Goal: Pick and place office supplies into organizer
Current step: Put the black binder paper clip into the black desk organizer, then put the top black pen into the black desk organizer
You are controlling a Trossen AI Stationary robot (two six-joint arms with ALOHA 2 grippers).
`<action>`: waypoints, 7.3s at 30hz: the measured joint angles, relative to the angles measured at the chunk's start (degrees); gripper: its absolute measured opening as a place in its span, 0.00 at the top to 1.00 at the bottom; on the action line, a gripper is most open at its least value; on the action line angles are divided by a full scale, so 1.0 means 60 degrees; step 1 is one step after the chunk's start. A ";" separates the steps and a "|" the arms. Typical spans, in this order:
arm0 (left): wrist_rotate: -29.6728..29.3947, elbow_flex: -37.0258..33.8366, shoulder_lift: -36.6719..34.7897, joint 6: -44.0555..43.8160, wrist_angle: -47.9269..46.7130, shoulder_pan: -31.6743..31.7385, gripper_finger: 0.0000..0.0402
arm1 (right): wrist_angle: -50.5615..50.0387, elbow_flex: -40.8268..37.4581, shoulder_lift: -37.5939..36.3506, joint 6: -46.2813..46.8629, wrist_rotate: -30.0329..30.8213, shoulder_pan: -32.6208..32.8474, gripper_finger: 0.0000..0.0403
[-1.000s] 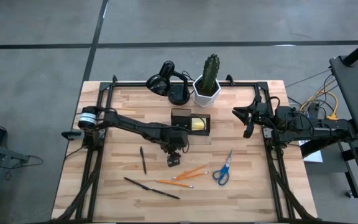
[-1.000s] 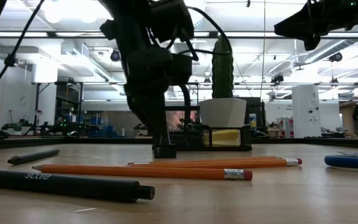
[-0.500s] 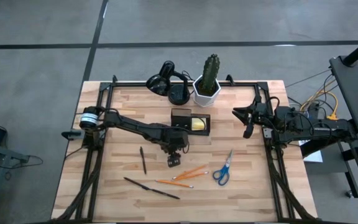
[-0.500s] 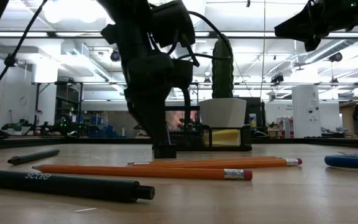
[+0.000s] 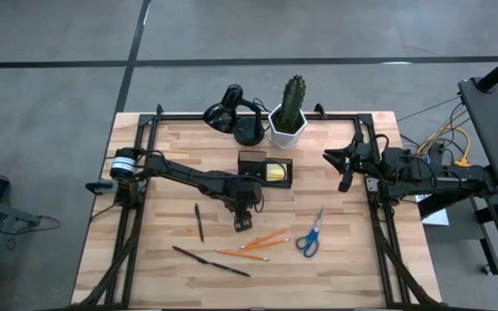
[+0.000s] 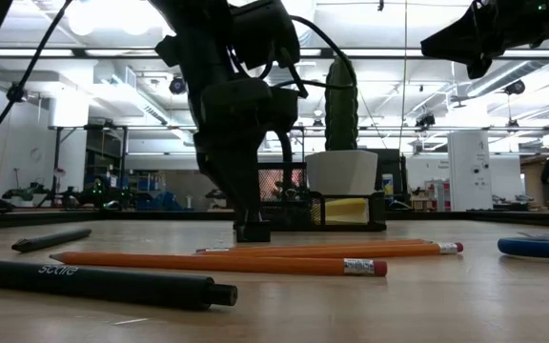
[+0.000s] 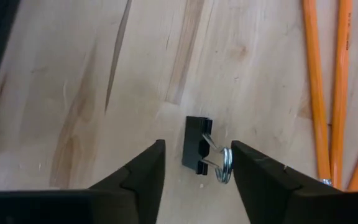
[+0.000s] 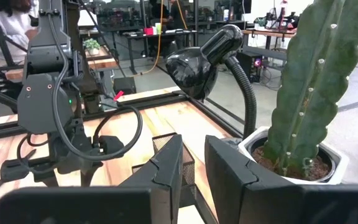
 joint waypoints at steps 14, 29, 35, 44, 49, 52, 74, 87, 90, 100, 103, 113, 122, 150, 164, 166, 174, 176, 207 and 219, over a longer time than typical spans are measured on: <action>0.0011 0.0004 -0.0011 -0.0012 0.0002 0.0000 0.96 | 0.0000 0.0000 0.0000 -0.0006 0.0000 0.0000 0.86; -0.0562 0.0043 -0.0338 -0.0029 -0.0107 0.0038 1.00 | 0.0000 0.0000 0.0000 0.0018 0.0000 0.0000 0.86; -0.1408 0.0407 -0.0593 -0.0007 -0.0881 0.0156 1.00 | 0.0000 0.0000 0.0000 0.0018 0.0000 0.0000 0.86; -0.2364 0.0588 -0.1248 0.0329 -0.1402 0.0660 1.00 | -0.0004 0.0000 0.0000 0.0019 0.0004 0.0000 0.86; -0.2843 0.0587 -0.1475 0.0267 -0.1597 0.1012 1.00 | -0.0018 0.0000 0.0000 0.0021 0.0004 0.0000 0.86; -0.3003 0.0583 -0.1512 -0.0015 -0.1603 0.1240 1.00 | -0.0022 0.0000 0.0000 0.0019 0.0004 0.0000 0.86; -0.2945 0.0390 -0.1504 0.1964 -0.0886 0.1523 1.00 | -0.0040 0.0000 0.0000 -0.0011 0.0004 0.0000 0.86; -0.2639 -0.0288 -0.1501 0.2929 -0.0202 0.1523 1.00 | -0.0040 0.0000 0.0000 -0.0011 0.0004 0.0000 0.86; -0.2707 -0.0533 -0.1501 0.3026 -0.0092 0.1523 1.00 | -0.0040 0.0000 0.0000 -0.0011 0.0004 0.0000 0.86; -0.2783 -0.0949 -0.1497 0.3165 0.0676 0.1534 1.00 | -0.0040 0.0000 0.0000 -0.0069 0.0004 0.0000 0.86; -0.2779 -0.1005 -0.1497 0.3314 0.0750 0.1534 1.00 | -0.0040 0.0000 0.0000 -0.0077 0.0004 0.0000 0.86; -0.2448 -0.1027 -0.1497 0.4463 0.0749 0.1543 1.00 | -0.0043 0.0000 0.0000 -0.0076 0.0004 0.0000 0.86; -0.2101 -0.1090 -0.1329 0.4521 0.0846 0.1541 1.00 | -0.0044 0.0000 -0.0003 -0.0048 0.0004 0.0000 0.86; -0.2127 -0.1126 -0.1158 0.4510 0.0989 0.1621 0.93 | -0.0040 0.0000 0.0000 0.0022 0.0005 0.0000 0.86; -0.2229 -0.1007 -0.1162 0.4500 0.0621 0.1621 0.62 | -0.0040 0.0000 0.0000 -0.0008 0.0004 0.0000 0.86; -0.2428 -0.0864 -0.1171 0.4501 0.0328 0.1621 0.60 | -0.0040 0.0000 0.0000 -0.0004 0.0004 0.0000 0.86; -0.2597 -0.0428 -0.1197 0.4499 -0.0118 0.1621 0.58 | -0.0040 0.0000 0.0000 -0.0003 0.0004 0.0000 0.86; -0.2597 -0.0285 -0.1226 0.4503 -0.0233 0.1621 0.58 | -0.0040 0.0000 0.0000 0.0015 0.0004 0.0000 0.86; -0.1268 -0.0004 -0.2465 0.3952 -0.3359 0.0847 0.58 | -0.0221 0.0000 -0.0002 -0.0036 0.0004 0.0000 0.86; -0.0511 -0.0144 -0.2645 -0.5005 -0.4693 0.0765 0.59 | -0.0251 0.0000 0.0000 0.0000 0.0004 0.0000 0.86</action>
